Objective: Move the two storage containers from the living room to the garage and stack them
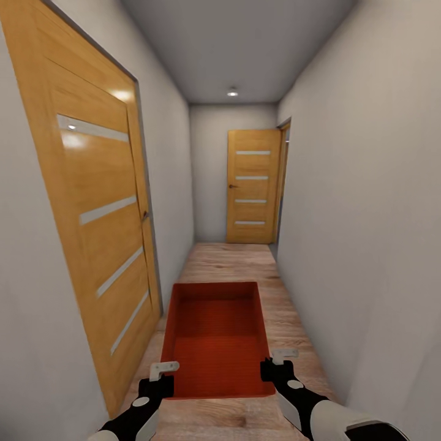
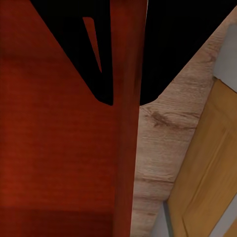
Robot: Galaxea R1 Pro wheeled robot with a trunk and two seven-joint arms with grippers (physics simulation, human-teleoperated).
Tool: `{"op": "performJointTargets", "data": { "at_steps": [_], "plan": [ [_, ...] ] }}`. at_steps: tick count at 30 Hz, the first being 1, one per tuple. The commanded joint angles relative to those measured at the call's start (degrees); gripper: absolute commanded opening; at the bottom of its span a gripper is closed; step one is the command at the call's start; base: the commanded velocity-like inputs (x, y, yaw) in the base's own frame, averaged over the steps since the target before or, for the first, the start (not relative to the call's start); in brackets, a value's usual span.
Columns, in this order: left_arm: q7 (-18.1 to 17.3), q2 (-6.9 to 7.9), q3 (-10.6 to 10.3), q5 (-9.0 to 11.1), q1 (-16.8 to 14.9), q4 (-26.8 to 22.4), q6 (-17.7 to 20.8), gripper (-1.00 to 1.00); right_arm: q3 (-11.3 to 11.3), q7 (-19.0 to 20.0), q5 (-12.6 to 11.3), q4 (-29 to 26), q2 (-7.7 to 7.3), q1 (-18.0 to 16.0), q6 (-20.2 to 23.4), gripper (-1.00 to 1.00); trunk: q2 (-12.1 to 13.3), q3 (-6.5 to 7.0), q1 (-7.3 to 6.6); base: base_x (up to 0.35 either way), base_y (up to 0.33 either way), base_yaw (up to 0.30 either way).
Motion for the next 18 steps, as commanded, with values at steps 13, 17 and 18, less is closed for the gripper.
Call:
{"op": "performJointTargets", "data": {
  "at_steps": [13, 17, 18],
  "plan": [
    [0.0, -0.06, -2.1, 3.8, -0.1, 2.1, -2.9, -1.00, -3.8, -0.5, 5.8, 0.1, 0.04, 0.0, -0.2, -1.00, -0.1, -0.08, 0.03, 0.304, 0.000, 0.000],
    [-0.2, -0.06, 3.1, -3.1, -0.1, 0.4, -2.8, -1.00, -0.5, -0.5, -1.8, 0.1, 0.04, 0.0, -0.2, -1.00, -0.1, -0.08, 0.03, 0.317, 0.000, 0.000],
    [-0.3, -0.06, 3.1, -3.1, -0.1, 0.4, -2.8, -1.00, -0.5, -0.5, -1.8, 0.1, 0.04, 0.0, -0.2, -1.00, -0.1, -0.08, 0.03, 0.317, 0.000, 0.000]
  ]
}}
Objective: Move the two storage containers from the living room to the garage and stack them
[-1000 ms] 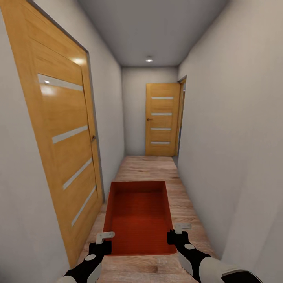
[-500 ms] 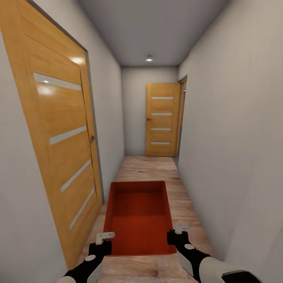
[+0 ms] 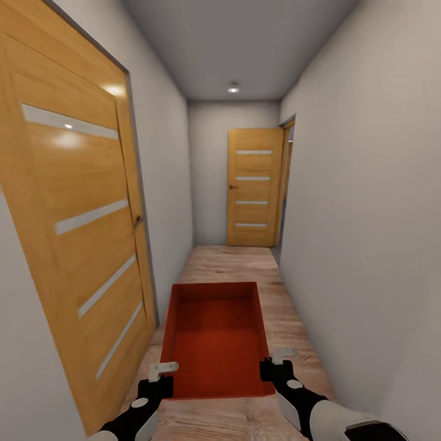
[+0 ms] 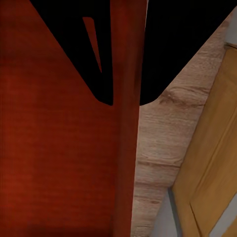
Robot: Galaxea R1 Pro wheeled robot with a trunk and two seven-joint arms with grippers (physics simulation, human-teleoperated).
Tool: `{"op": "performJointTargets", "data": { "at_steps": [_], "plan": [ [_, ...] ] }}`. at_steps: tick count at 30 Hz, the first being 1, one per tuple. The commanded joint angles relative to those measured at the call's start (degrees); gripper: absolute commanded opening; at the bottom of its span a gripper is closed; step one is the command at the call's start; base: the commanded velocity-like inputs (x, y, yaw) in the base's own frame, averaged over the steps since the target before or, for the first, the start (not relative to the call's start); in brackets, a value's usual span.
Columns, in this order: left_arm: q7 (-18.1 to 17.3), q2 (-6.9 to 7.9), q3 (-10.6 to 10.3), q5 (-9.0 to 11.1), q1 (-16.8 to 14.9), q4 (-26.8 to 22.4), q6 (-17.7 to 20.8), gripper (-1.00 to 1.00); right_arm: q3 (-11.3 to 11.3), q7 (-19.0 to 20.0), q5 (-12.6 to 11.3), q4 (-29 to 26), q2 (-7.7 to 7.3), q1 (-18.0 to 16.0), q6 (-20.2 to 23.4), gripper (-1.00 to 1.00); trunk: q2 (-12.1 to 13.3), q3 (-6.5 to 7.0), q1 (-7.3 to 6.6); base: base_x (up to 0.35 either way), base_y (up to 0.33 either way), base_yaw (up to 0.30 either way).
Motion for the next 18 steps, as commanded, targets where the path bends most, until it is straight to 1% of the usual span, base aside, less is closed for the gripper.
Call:
{"op": "performJointTargets", "data": {
  "at_steps": [1, 18],
  "plan": [
    [0.4, 0.03, -0.3, 0.0, -0.1, -0.2, -2.3, -1.00, -0.7, -0.5, -1.8, 0.2, -0.12, 0.0, -0.3, -1.00, -0.1, -0.08, 0.04, 0.317, 0.000, 0.000],
    [0.4, 0.03, -0.3, -0.1, -0.1, -0.2, -2.3, -1.00, -0.7, -0.5, -1.8, 0.2, -0.20, 0.0, -0.2, -1.00, -0.1, -0.08, 0.04, 0.317, 0.000, 0.000]
  ]
}}
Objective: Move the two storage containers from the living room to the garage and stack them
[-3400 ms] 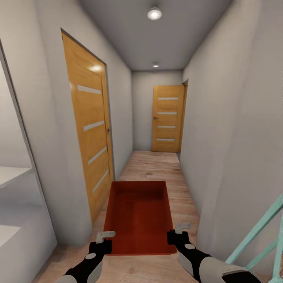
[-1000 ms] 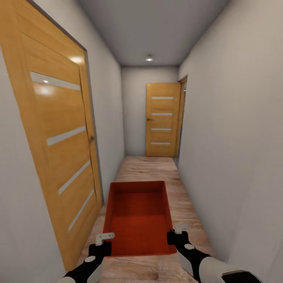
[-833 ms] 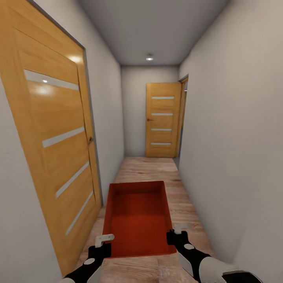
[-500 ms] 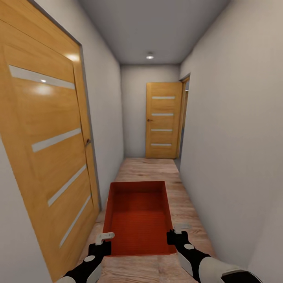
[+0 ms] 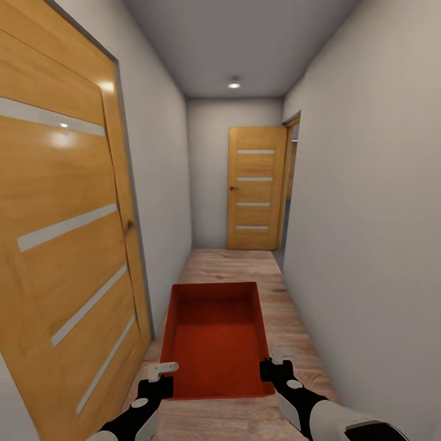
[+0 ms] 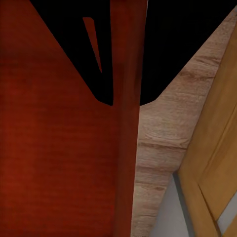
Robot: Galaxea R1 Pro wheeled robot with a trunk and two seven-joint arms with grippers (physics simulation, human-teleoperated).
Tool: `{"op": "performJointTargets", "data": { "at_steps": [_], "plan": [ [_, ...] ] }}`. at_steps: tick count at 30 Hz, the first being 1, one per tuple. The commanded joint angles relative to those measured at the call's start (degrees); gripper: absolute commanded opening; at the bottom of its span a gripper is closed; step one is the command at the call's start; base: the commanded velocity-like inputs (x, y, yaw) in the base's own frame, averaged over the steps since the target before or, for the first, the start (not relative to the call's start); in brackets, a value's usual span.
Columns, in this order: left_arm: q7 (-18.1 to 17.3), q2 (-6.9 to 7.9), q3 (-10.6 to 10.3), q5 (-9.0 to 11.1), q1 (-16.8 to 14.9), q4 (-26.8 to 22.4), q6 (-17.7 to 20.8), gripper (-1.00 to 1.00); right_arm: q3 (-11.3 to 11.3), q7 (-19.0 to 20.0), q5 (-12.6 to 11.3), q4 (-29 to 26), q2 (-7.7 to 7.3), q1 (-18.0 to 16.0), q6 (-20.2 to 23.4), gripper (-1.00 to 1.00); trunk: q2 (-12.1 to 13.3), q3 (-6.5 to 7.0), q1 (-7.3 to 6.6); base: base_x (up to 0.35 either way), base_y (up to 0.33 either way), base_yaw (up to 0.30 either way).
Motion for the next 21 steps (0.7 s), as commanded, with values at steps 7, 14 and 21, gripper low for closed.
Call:
{"op": "performJointTargets", "data": {
  "at_steps": [7, 14, 21],
  "plan": [
    [0.5, 0.01, -0.3, -0.2, -0.1, -0.2, -2.3, -1.00, -0.8, -0.5, -1.7, 0.2, -0.22, 0.0, -0.3, -1.00, -0.1, -0.08, 0.04, 0.317, 0.000, 0.000],
    [0.5, 0.01, -0.3, -0.2, -0.1, -0.2, -2.3, -1.00, -0.8, -0.6, -1.7, 0.2, -0.22, 0.0, -0.3, -1.00, -0.1, -0.08, 0.04, 0.317, 0.000, 0.000],
    [0.5, 0.01, -0.3, -0.2, -0.1, -0.2, -2.3, -1.00, -0.8, -0.6, -1.7, 0.2, -0.22, 0.0, -0.2, -1.00, -0.1, -0.08, 0.04, 0.317, 0.000, 0.000]
  ]
}}
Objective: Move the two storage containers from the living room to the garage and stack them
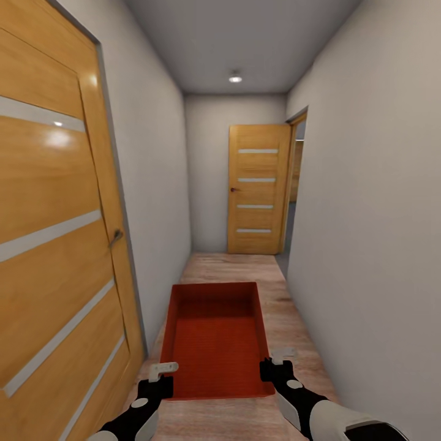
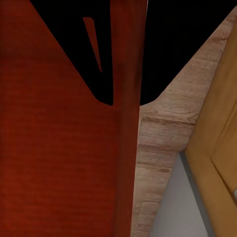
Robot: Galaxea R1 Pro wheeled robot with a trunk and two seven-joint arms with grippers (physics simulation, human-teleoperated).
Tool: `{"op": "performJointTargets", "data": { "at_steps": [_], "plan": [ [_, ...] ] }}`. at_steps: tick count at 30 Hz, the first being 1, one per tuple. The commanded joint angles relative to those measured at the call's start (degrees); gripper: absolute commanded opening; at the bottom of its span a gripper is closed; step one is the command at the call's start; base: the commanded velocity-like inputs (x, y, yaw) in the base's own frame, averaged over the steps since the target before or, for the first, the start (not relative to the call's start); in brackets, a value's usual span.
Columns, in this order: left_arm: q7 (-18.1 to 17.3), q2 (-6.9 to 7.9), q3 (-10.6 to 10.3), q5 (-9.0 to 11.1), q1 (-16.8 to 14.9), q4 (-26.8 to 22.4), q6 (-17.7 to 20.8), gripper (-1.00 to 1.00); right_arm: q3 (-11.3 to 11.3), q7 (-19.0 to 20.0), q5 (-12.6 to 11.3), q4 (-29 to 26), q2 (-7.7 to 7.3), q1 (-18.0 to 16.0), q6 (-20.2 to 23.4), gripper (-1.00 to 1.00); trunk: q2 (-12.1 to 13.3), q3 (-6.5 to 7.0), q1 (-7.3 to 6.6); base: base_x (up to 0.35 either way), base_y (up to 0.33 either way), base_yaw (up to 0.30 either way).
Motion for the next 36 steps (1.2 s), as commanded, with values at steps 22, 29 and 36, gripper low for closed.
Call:
{"op": "performJointTargets", "data": {
  "at_steps": [22, 29, 36],
  "plan": [
    [0.5, 0.01, -0.3, -0.2, -0.1, -0.2, -2.4, -1.00, -0.8, -0.7, -1.7, 0.2, -0.02, 0.0, -0.5, -1.00, -0.1, -0.08, 0.04, 0.317, 0.000, -0.005],
    [0.5, 0.01, -0.3, -0.2, -0.1, -0.2, -2.4, -1.00, -0.8, -0.7, -1.6, 0.2, -0.01, 0.0, -0.5, -1.00, -0.1, -0.08, 0.04, 0.317, 0.000, -0.174],
    [0.5, 0.01, -0.3, -0.2, -0.1, -0.2, -2.4, -1.00, -0.8, -0.7, -1.6, 0.2, -0.04, 0.0, -0.5, -1.00, -0.1, -0.08, 0.04, 0.317, 0.000, -0.019]
  ]
}}
